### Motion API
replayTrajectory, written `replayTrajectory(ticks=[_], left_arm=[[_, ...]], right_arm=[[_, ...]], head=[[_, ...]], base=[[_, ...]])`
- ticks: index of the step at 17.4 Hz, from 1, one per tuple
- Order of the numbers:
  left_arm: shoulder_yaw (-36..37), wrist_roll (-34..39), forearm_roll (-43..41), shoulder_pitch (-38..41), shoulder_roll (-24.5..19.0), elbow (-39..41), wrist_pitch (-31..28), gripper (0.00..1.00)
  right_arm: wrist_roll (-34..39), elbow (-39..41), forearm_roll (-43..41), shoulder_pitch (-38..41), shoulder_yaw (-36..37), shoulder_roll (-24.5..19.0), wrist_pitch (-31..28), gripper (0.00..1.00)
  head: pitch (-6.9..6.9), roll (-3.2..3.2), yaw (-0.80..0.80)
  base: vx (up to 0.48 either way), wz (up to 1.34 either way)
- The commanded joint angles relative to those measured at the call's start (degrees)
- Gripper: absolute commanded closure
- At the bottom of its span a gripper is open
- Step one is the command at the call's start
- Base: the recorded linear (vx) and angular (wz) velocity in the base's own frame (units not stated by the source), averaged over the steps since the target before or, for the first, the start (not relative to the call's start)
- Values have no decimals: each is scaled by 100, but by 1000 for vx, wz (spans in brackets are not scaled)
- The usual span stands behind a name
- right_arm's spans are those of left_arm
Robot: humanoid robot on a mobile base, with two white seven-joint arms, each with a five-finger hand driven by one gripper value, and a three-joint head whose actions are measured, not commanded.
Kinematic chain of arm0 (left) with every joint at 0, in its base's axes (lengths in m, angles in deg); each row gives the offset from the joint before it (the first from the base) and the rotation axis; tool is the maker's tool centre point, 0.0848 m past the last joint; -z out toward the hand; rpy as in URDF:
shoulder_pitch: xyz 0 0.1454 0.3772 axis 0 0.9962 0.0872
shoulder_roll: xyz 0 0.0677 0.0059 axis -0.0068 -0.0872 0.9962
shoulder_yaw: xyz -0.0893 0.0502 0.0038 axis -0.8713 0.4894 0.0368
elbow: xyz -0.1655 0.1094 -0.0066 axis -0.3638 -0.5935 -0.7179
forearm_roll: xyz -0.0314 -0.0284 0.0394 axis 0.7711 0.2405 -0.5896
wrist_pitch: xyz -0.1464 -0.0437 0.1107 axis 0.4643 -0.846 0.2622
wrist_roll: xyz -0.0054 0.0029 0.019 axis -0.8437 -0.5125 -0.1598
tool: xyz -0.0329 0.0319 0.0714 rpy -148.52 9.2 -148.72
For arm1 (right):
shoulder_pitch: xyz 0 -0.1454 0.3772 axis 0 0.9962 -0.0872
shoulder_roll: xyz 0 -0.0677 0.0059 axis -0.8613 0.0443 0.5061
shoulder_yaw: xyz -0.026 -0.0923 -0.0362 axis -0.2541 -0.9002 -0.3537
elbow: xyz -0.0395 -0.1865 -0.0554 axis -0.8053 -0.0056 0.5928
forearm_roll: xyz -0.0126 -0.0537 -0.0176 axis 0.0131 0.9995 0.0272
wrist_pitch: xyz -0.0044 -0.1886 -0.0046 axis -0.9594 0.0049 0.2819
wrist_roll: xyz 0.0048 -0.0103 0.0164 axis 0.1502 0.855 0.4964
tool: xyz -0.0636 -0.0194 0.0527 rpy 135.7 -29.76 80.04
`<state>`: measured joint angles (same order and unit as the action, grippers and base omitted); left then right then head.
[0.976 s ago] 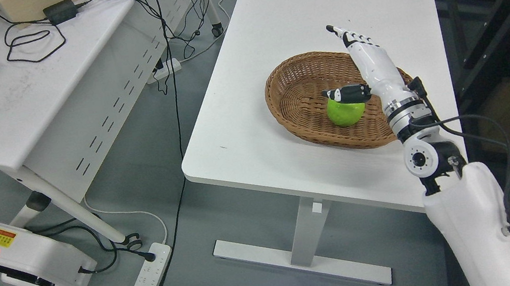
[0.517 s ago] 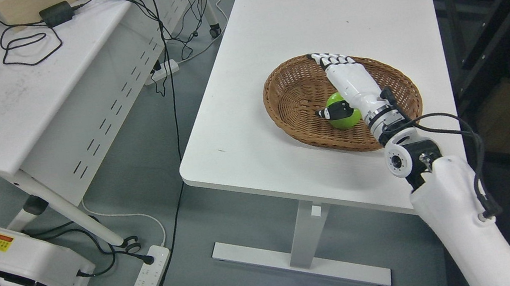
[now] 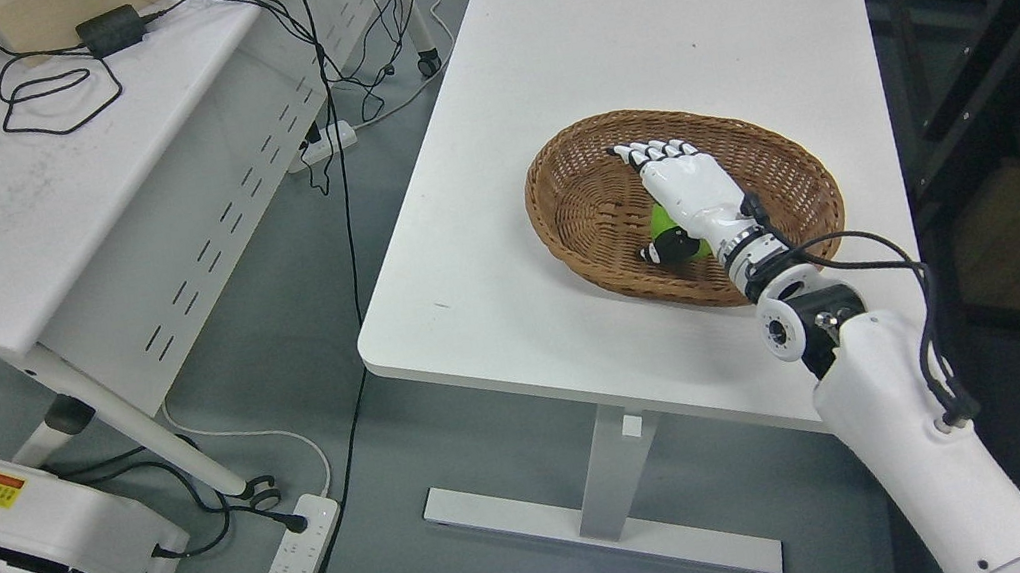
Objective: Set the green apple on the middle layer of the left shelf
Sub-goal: 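Lower the right hand onto the green apple and close fingers around it, then lift the green apple out of the basket with the right hand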
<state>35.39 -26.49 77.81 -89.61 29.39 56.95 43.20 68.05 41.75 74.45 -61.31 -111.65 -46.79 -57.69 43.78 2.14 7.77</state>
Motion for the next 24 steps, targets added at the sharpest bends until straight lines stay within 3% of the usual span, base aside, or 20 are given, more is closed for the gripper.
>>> replayTrajectory(ticks=[1, 5, 7, 9, 11, 14, 18, 22, 24], left_arm=[[0, -5, -2, -123, -100, 0, 5, 0], [0, -5, -2, -123, -100, 0, 5, 0], [0, -5, 7, -123, -100, 0, 5, 0], [0, -5, 7, -123, -100, 0, 5, 0], [0, -5, -2, -123, -100, 0, 5, 0], [0, -5, 7, -123, -100, 0, 5, 0], [0, -5, -2, -123, -100, 0, 5, 0], [0, -5, -2, -123, -100, 0, 5, 0], [0, -5, 7, -123, -100, 0, -4, 0]], right_arm=[[-6, -478, 39, -78, -237, 130, 4, 5], [-6, -470, 39, -86, -158, 209, -5, 8], [-15, -461, 30, -69, -158, 305, -5, 18], [-6, -452, 4, -51, -71, 358, 4, 39], [47, -443, -66, -34, 149, 358, 213, 69], [64, -434, -303, -34, 395, 358, 364, 95], [91, -207, -785, 54, 991, 332, 602, 100], [433, 180, -2541, 177, 1792, 288, 567, 100], [425, 478, -3009, 247, 2204, 270, 523, 100]], head=[[0, 0, 0], [0, 0, 0], [0, 0, 0], [0, 0, 0], [0, 0, 0], [0, 0, 0], [0, 0, 0], [0, 0, 0], [0, 0, 0]], base=[[0, 0], [0, 0], [0, 0], [0, 0], [0, 0], [0, 0], [0, 0], [0, 0], [0, 0]])
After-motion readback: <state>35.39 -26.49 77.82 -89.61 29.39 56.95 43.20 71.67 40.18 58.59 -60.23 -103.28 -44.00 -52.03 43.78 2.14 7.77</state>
